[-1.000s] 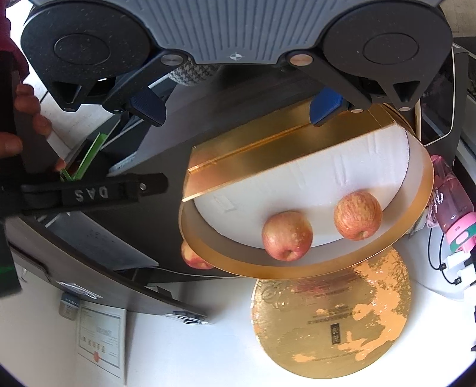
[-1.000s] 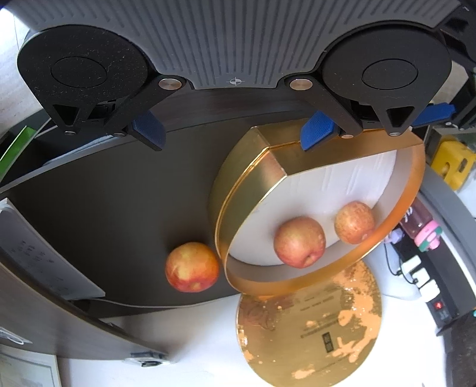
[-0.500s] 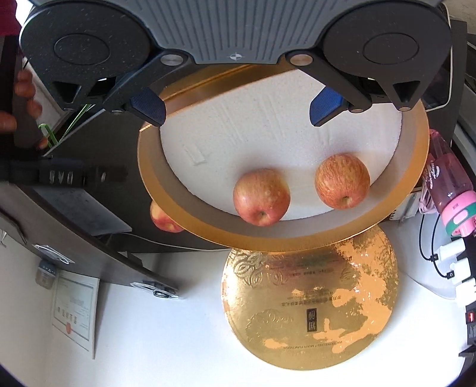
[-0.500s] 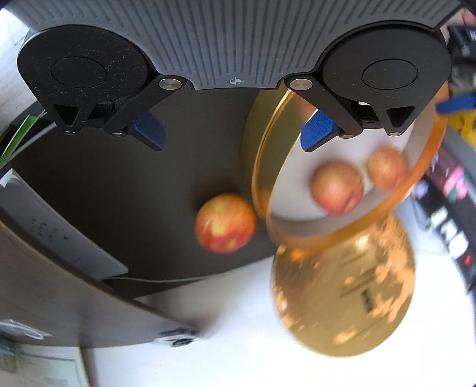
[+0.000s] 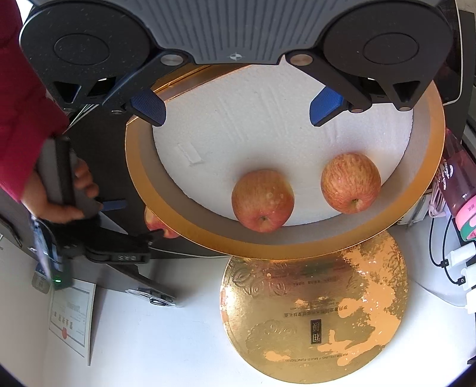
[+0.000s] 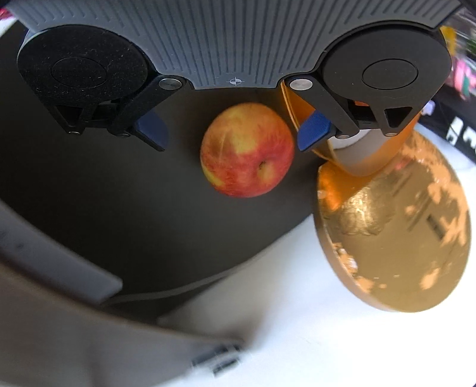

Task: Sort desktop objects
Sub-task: 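Move the open right gripper toward the last red apple on the desk, then lower the right gripper around the red apple and close it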

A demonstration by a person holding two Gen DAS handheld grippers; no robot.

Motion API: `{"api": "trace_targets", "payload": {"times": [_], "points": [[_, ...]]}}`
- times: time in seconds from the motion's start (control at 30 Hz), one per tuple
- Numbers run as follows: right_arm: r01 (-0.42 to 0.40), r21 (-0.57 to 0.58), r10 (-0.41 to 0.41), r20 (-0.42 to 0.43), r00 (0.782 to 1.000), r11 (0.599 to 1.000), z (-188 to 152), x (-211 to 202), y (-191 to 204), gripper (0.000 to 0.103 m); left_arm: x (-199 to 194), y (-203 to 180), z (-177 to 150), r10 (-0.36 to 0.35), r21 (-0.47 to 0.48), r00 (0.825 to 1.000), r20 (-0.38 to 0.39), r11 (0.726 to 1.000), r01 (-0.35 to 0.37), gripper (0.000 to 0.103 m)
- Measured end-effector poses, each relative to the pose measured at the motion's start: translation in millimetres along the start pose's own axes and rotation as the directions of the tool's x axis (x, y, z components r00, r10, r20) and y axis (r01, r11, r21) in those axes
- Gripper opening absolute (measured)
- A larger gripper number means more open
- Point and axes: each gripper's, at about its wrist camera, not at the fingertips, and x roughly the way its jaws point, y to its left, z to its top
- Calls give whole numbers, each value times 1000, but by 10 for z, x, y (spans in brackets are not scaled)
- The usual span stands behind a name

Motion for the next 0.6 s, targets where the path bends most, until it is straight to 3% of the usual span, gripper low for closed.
{"api": "trace_targets", "payload": {"times": [0.23, 0.33, 0.6], "points": [[7, 23, -6, -39, 999, 1000, 54, 304, 93, 98, 57, 36, 11, -2, -16, 1000, -5, 1000, 2, 103], [17, 29, -16, -50, 999, 999, 71, 417, 129, 92, 54, 35, -9, -5, -18, 1000, -10, 1000, 5, 103], [69, -43, -71, -47, 996, 997, 6, 438, 243, 87, 9, 33, -77, -7, -20, 1000, -20, 1000, 6, 103]]}}
